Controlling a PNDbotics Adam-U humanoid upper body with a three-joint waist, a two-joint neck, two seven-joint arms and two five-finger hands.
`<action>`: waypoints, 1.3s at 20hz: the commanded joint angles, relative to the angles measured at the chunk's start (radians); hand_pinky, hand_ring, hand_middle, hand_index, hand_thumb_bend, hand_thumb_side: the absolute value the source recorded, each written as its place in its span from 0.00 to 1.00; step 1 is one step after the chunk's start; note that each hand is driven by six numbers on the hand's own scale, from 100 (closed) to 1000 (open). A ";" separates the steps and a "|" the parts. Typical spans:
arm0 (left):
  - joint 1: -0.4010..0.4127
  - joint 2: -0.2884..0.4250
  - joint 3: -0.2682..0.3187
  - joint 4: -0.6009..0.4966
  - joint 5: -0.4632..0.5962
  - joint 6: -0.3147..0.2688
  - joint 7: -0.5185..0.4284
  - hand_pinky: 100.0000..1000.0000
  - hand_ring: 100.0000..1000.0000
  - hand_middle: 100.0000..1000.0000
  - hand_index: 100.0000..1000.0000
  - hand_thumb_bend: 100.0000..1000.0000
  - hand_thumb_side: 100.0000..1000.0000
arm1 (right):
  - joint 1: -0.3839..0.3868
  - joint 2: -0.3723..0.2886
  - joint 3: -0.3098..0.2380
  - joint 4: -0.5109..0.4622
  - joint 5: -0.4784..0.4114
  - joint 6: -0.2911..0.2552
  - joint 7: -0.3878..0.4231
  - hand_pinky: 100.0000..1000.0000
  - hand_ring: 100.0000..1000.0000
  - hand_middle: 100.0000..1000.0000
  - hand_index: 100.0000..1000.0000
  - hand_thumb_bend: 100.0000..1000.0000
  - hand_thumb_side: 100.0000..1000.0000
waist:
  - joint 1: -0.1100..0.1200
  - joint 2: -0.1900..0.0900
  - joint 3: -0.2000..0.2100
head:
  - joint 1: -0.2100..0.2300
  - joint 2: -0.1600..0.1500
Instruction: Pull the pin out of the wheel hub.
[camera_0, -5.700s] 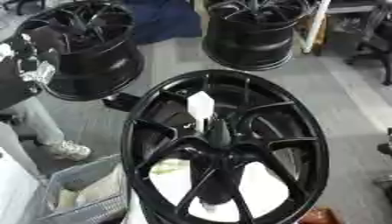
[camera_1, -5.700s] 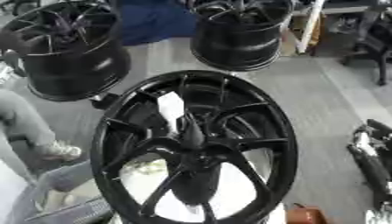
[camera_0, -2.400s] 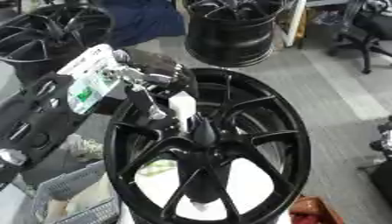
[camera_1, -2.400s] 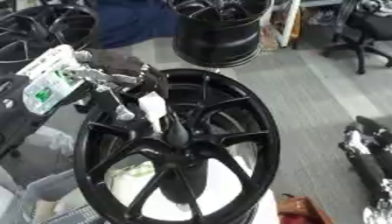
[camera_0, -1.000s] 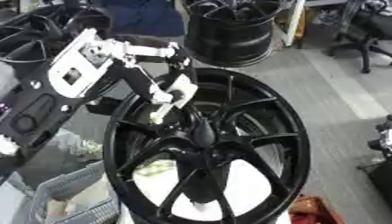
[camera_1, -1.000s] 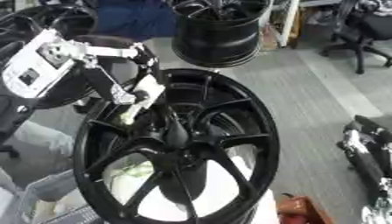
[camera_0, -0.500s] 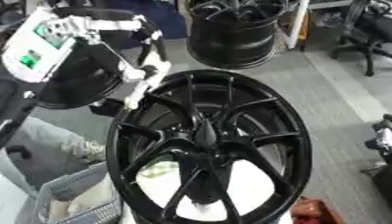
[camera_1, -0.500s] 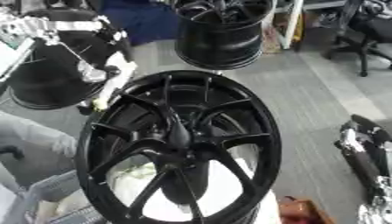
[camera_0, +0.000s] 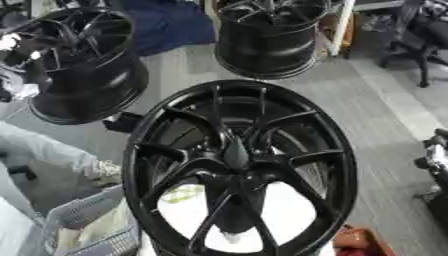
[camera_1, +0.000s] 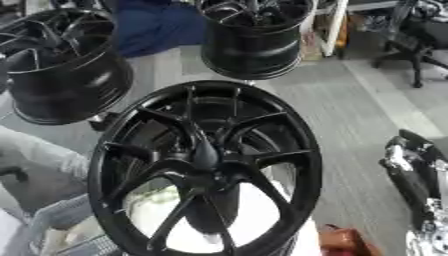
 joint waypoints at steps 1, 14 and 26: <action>0.012 0.044 0.072 0.068 -0.041 0.017 0.057 0.56 0.40 0.33 0.51 0.00 0.16 | -0.003 -0.007 -0.009 -0.010 0.005 0.000 -0.004 0.56 0.44 0.59 0.77 0.00 0.37 | -0.001 -0.008 -0.001 | 0.000 -0.002; 0.222 -0.022 0.265 -0.013 0.126 -0.012 0.286 0.56 0.44 0.53 0.72 0.00 0.16 | -0.006 0.003 -0.015 -0.008 0.006 0.000 -0.009 0.56 0.44 0.59 0.77 0.00 0.38 | -0.006 -0.004 0.012 | -0.013 -0.002; 0.521 -0.279 0.492 -0.308 0.288 0.163 0.484 0.52 0.44 0.54 0.75 0.00 0.46 | -0.005 0.013 -0.020 -0.008 0.002 -0.002 -0.013 0.56 0.44 0.59 0.77 0.00 0.38 | -0.018 0.004 0.039 | -0.018 -0.002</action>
